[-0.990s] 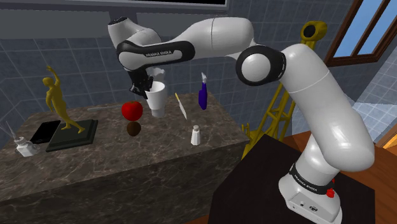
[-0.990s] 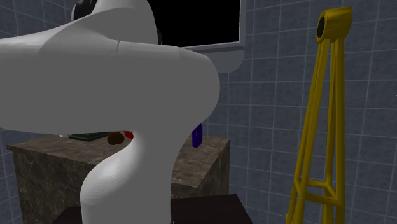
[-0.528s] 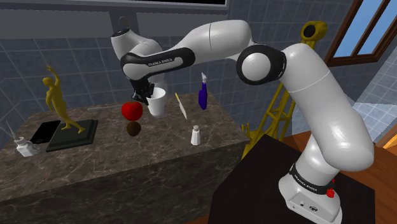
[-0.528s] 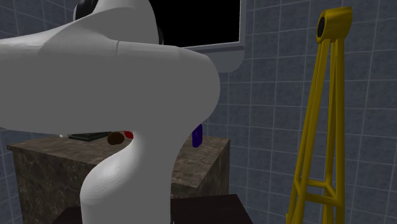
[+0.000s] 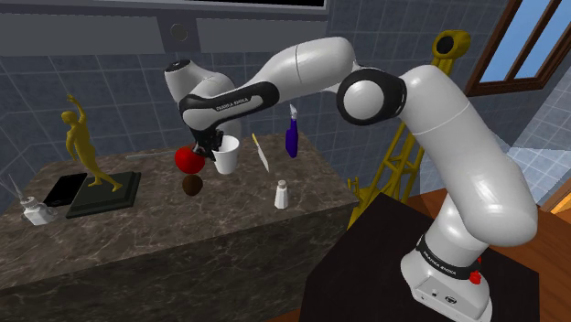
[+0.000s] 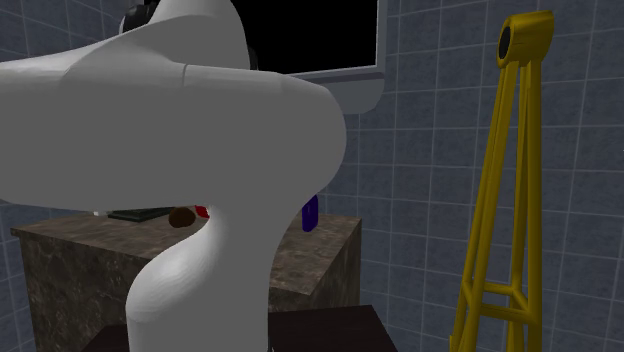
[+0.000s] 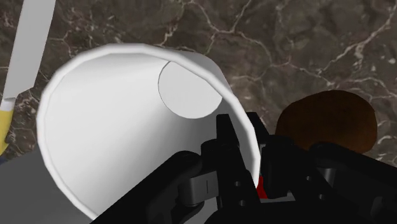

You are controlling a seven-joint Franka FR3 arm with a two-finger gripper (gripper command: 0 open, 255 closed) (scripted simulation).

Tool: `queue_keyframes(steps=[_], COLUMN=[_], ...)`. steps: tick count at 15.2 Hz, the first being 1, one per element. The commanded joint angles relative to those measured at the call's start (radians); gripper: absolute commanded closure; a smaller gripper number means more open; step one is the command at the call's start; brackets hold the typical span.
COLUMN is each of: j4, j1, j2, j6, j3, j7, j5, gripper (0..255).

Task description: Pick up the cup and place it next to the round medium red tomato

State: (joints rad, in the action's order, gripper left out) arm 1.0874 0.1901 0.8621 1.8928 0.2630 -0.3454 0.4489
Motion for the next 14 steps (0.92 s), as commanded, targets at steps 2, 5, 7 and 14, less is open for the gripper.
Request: queue_keyframes(steps=[2,5,7,14], j4=[0.014,0.026,0.031,0.031], j1=[0.000,0.000,0.000,0.000], j2=[0.014,0.031,0.042,0.042], j6=[0.027,0.054,0.070,0.070], j3=[-0.003,-0.006,-0.009,-0.009], j7=[-0.009,-0.017,-0.022,-0.022], j5=[0.005,0.010,0.013,0.013], gripper=[255,255,255,255])
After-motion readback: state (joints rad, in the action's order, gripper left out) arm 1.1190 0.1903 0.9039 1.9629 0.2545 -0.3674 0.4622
